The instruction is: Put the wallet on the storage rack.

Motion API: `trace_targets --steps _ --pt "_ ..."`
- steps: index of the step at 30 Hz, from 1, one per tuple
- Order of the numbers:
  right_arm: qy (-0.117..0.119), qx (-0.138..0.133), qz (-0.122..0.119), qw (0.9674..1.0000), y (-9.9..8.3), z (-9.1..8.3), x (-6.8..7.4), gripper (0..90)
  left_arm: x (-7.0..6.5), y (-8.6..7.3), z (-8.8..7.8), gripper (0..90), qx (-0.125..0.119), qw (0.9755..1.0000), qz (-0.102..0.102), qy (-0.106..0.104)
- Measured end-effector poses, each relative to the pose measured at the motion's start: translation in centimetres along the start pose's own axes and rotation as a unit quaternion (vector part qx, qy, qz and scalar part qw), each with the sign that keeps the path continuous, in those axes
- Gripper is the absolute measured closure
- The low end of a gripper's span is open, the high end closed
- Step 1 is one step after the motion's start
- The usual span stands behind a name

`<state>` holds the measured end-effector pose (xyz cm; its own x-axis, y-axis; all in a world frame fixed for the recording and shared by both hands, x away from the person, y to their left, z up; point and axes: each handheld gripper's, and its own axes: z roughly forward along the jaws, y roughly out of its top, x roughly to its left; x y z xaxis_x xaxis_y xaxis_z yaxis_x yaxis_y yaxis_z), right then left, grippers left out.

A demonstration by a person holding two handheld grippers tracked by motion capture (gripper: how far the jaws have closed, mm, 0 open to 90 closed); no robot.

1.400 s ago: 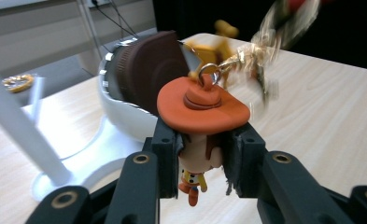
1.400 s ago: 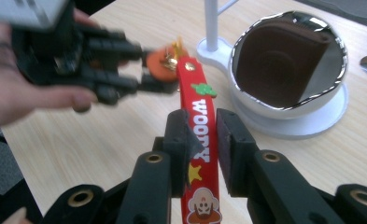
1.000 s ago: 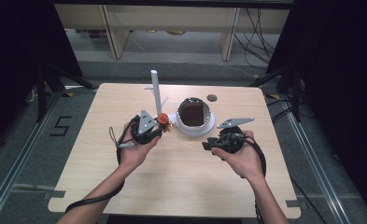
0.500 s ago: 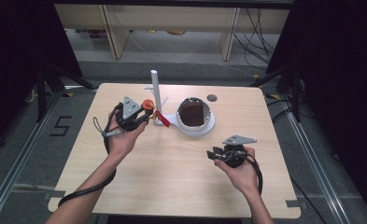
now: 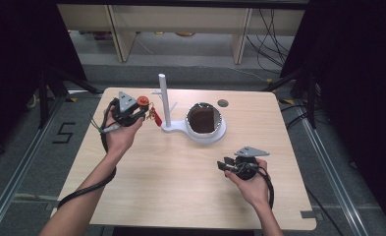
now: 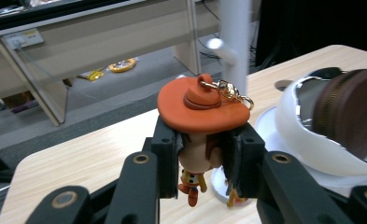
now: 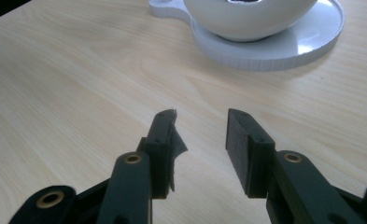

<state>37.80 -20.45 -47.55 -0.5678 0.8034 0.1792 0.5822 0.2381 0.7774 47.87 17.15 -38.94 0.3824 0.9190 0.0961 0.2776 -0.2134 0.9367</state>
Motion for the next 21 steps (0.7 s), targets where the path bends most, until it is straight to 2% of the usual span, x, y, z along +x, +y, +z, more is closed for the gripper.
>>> trace_targets --steps 7,11,12,13,14,15,18,19,20,21 --pt "0.007 -0.008 -0.007 0.9999 0.1 0.0 -0.1 63.1 0.7 0.8 0.5 67.8 0.0 0.9999 -0.006 0.013" --pt "0.002 -0.012 -0.013 0.9998 0.1 -0.1 -0.1 63.0 0.8 1.5 0.6 67.8 -0.004 0.9998 -0.008 0.018" --pt "0.003 -0.011 -0.008 0.9999 0.1 -0.1 0.1 63.0 0.9 1.5 0.6 67.8 -0.007 0.9998 -0.01 0.018" --pt "-0.001 -0.013 -0.019 0.9997 0.1 -0.1 -0.1 63.0 0.9 1.7 0.6 67.8 -0.006 0.9997 -0.009 0.02" --pt "-0.001 -0.019 -0.018 0.9996 0.1 -0.1 -0.1 63.0 0.9 1.8 0.6 67.8 -0.009 0.9997 -0.011 0.02" --pt "0.01 -0.02 -0.015 0.9996 0.1 0.0 0.0 63.0 0.9 1.9 0.6 67.8 -0.01 0.9997 -0.012 0.021" --pt "0.001 -0.014 -0.016 0.9998 0.1 -0.2 0.0 62.8 0.9 2.2 0.6 67.8 -0.013 0.9996 -0.011 0.022" --pt "0.004 -0.01 0.002 0.9999 0.1 -0.3 0.2 62.6 0.9 2.3 0.6 67.8 -0.014 0.9996 -0.012 0.023" --pt "0.007 -0.016 0.001 0.9998 0.1 -0.1 0.1 62.4 0.9 2.3 0.6 67.8 -0.016 0.9995 -0.014 0.024" --pt "0.0 -0.012 -0.009 0.9999 0.1 -0.3 0.0 62.4 0.9 2.4 0.6 67.8 -0.02 0.9994 -0.015 0.024"
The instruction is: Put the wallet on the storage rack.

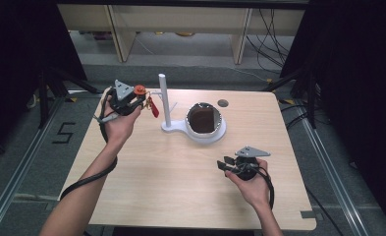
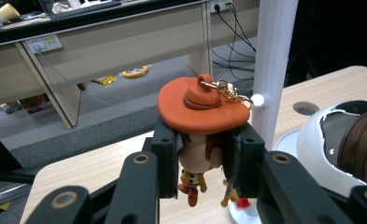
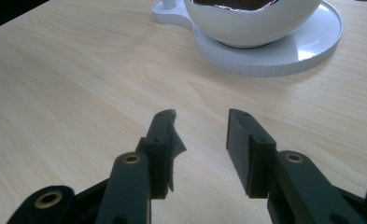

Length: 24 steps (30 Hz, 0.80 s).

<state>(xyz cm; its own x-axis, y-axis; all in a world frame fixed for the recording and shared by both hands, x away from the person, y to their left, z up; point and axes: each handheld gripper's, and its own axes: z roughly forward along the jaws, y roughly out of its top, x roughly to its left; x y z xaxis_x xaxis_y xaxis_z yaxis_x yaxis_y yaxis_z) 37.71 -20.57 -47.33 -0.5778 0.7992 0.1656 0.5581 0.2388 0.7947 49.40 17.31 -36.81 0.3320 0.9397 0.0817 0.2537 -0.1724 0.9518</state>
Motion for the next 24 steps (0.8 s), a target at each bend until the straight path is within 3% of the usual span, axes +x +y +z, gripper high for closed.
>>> trace_targets --steps 2,3,5,13,24 --pt "0.005 -0.003 0.004 1.0 -0.1 0.1 0.0 62.2 0.0 0.1 0.0 67.8 -0.005 1.0 -0.001 0.0" --pt "0.008 -0.001 0.024 0.9997 -0.2 0.1 0.3 62.1 -0.1 0.2 -0.1 67.8 -0.007 1.0 -0.001 0.001" --pt "0.005 -0.007 0.011 0.9999 -0.2 0.2 0.2 62.1 -0.1 0.2 -0.1 67.8 -0.009 1.0 -0.001 0.001" --pt "0.005 -0.007 0.002 1.0 -0.2 0.3 -0.1 61.8 -0.6 0.3 0.1 67.8 -0.014 0.9999 0.0 0.002" --pt "0.006 0.005 0.006 1.0 -0.4 0.4 -0.1 61.1 -2.3 -0.2 -0.4 67.7 -0.027 0.9991 0.032 0.0"
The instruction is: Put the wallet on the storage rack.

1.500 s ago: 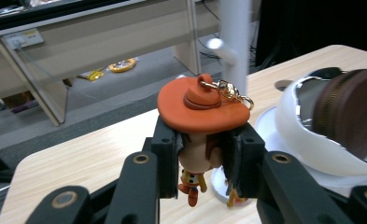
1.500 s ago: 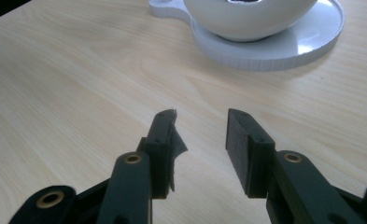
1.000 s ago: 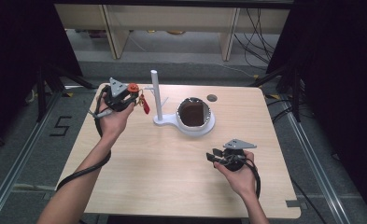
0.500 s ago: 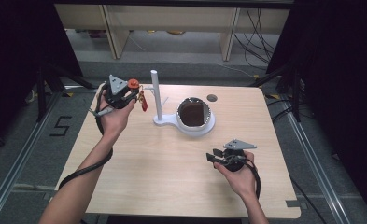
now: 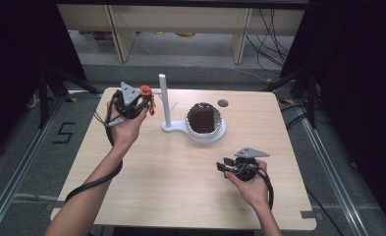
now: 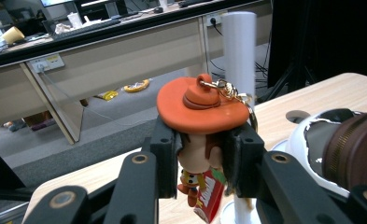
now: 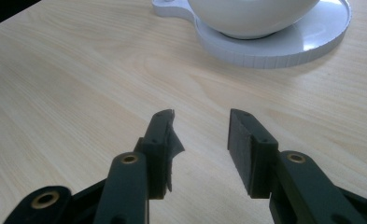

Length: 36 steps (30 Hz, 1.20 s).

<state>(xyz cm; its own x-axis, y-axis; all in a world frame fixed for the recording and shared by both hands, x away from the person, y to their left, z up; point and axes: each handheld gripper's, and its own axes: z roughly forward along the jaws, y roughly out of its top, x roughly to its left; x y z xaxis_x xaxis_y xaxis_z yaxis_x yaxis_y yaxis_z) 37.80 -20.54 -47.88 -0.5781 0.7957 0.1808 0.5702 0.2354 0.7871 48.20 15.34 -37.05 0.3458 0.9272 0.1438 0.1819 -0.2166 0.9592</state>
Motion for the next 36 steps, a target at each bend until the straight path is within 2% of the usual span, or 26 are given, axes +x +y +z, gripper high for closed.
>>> trace_targets --steps 4,10,11,18,22,24,25,27,28,29,30,32,33,35,36 --pt "0.0 0.005 0.005 1.0 -0.1 0.0 0.0 61.0 -0.4 -0.2 -0.1 67.6 -0.001 0.9999 0.016 -0.001" --pt "0.001 -0.002 0.002 1.0 -0.1 0.1 -0.1 61.0 -0.8 -0.7 -0.1 67.6 0.0 0.9996 0.029 0.0" --pt "0.0 0.004 0.004 1.0 -0.1 0.0 0.0 61.0 -0.9 -0.8 -0.2 67.6 0.001 0.9996 0.028 0.0" --pt "0.002 -0.003 0.003 1.0 -0.1 0.1 0.0 60.9 -1.5 -2.1 -0.1 67.4 0.013 0.9997 0.02 -0.01" --pt "0.005 -0.002 0.013 0.9999 -0.1 0.0 0.2 60.7 -1.7 -2.9 0.4 67.2 0.026 0.9994 0.011 -0.02" --pt "-0.002 -0.004 -0.003 1.0 0.0 -0.1 -0.1 60.4 -1.7 -3.2 0.6 67.2 0.034 0.999 0.004 -0.027" --pt "0.008 -0.001 0.006 0.9999 -0.1 0.0 0.0 60.3 -1.7 -3.3 0.7 67.1 0.036 0.999 0.003 -0.027" --pt "-0.002 -0.004 0.002 1.0 0.0 -0.2 0.0 60.0 -1.7 -3.6 0.9 67.0 0.045 0.9985 0.002 -0.03" --pt "-0.006 -0.008 -0.001 1.0 0.0 -0.2 -0.1 59.9 -1.8 -3.8 1.0 67.0 0.048 0.9981 -0.006 -0.037" --pt "0.0 -0.003 0.015 0.9999 -0.1 -0.2 0.1 59.8 -1.7 -3.9 1.0 66.9 0.05 0.9981 0.001 -0.035" --pt "0.001 -0.003 0.018 0.9998 -0.1 -0.2 0.1 59.7 -1.8 -4.1 1.1 66.8 0.055 0.9977 0.001 -0.039" --pt "0.001 -0.004 0.017 0.9998 -0.1 -0.2 0.1 59.6 -1.8 -4.3 1.2 66.6 0.061 0.9971 0.001 -0.044" --pt "-0.001 -0.006 0.006 1.0 -0.1 -0.2 -0.1 59.6 -1.8 -4.3 1.3 66.0 0.07 0.9963 0.007 -0.049" --pt "-0.001 -0.007 0.007 1.0 0.0 -0.2 -0.1 59.4 -1.9 -4.6 1.3 62.6 0.073 0.9955 0.002 -0.06" --pt "-0.001 -0.006 0.007 1.0 0.0 -0.2 -0.1 59.3 -1.9 -4.7 1.2 60.5 0.077 0.9948 0.008 -0.066"
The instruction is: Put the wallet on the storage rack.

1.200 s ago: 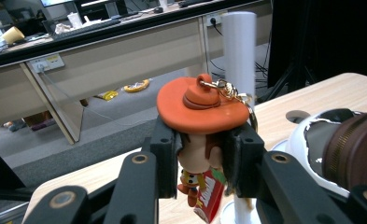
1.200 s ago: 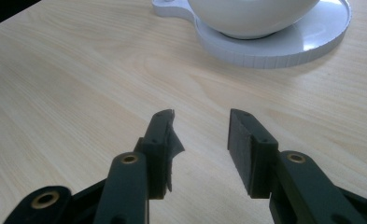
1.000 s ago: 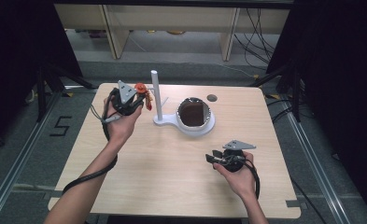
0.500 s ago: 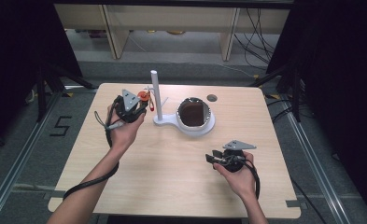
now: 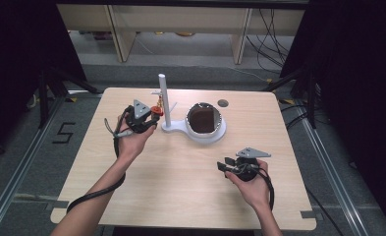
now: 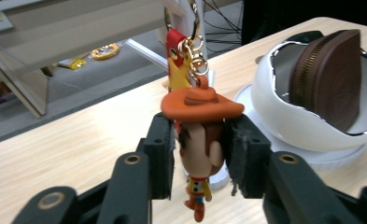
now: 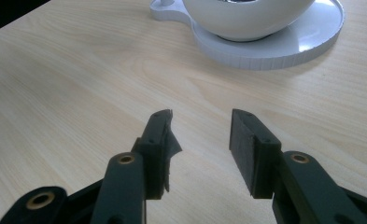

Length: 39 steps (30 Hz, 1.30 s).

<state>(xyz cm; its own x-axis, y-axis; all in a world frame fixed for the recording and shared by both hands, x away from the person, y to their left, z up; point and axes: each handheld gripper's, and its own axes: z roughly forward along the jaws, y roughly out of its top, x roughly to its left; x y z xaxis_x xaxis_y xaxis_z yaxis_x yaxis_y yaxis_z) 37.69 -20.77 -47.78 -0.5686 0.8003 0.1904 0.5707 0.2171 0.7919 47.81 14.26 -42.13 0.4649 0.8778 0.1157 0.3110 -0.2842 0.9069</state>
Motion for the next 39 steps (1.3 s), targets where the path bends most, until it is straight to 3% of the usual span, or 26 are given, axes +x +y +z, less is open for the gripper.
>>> trace_targets --steps 3,5,8,9,10,12,13,14,17,19,21,33,39 --pt "-0.007 -0.003 -0.004 1.0 0.0 -0.1 0.0 58.8 -0.2 -0.5 -0.5 52.7 0.004 0.9998 -0.019 -0.005" --pt "-0.008 -0.004 -0.005 0.9999 0.0 -0.1 -0.1 58.6 0.0 -0.8 -0.9 47.5 -0.002 0.9997 -0.008 -0.021" --pt "0.001 -0.011 0.003 0.9999 0.0 0.0 -0.1 58.1 0.4 -1.3 -1.8 42.4 -0.009 0.9997 0.002 -0.021" --pt "0.001 -0.009 0.01 0.9999 -0.1 -0.1 0.0 57.8 0.6 -1.5 -2.2 40.8 -0.013 0.9997 0.001 -0.021" --pt "-0.009 -0.013 0.0 0.9999 0.0 -0.1 -0.2 57.5 0.7 -1.8 -2.6 39.2 -0.015 0.9997 0.002 -0.02" --pt "-0.005 -0.009 0.016 0.9998 -0.1 -0.2 0.0 56.8 0.8 -2.3 -3.4 36.2 -0.019 0.9997 0.0 -0.018" --pt "-0.008 -0.016 0.013 0.9998 -0.1 -0.2 -0.1 56.5 0.9 -2.6 -3.7 35.0 -0.019 0.9997 0.002 -0.017" --pt "-0.016 -0.013 -0.003 0.9998 -0.1 -0.3 -0.4 56.4 1.0 -2.9 -4.1 34.3 -0.019 0.9997 -0.001 -0.018" --pt "-0.013 -0.019 0.01 0.9997 -0.3 -0.3 -0.4 55.8 1.2 -3.9 -5.2 33.3 -0.018 0.9997 -0.001 -0.016" --pt "-0.013 -0.009 0.018 0.9997 -0.3 -0.4 -0.5 55.5 1.3 -4.8 -5.9 32.8 -0.012 0.9998 -0.001 -0.015" --pt "-0.017 -0.018 0.004 0.9997 -0.4 -0.3 -0.9 55.2 1.4 -5.5 -6.4 32.7 -0.013 0.9998 -0.004 -0.016" --pt "-0.014 -0.009 0.011 0.9998 -0.5 -0.5 -1.1 53.5 2.5 -9.6 -9.3 32.5 -0.008 0.9996 -0.027 0.004" --pt "-0.028 -0.019 0.01 0.9994 -0.7 -0.5 -1.2 52.8 2.9 -11.8 -10.2 32.5 -0.003 0.9991 -0.041 0.01"
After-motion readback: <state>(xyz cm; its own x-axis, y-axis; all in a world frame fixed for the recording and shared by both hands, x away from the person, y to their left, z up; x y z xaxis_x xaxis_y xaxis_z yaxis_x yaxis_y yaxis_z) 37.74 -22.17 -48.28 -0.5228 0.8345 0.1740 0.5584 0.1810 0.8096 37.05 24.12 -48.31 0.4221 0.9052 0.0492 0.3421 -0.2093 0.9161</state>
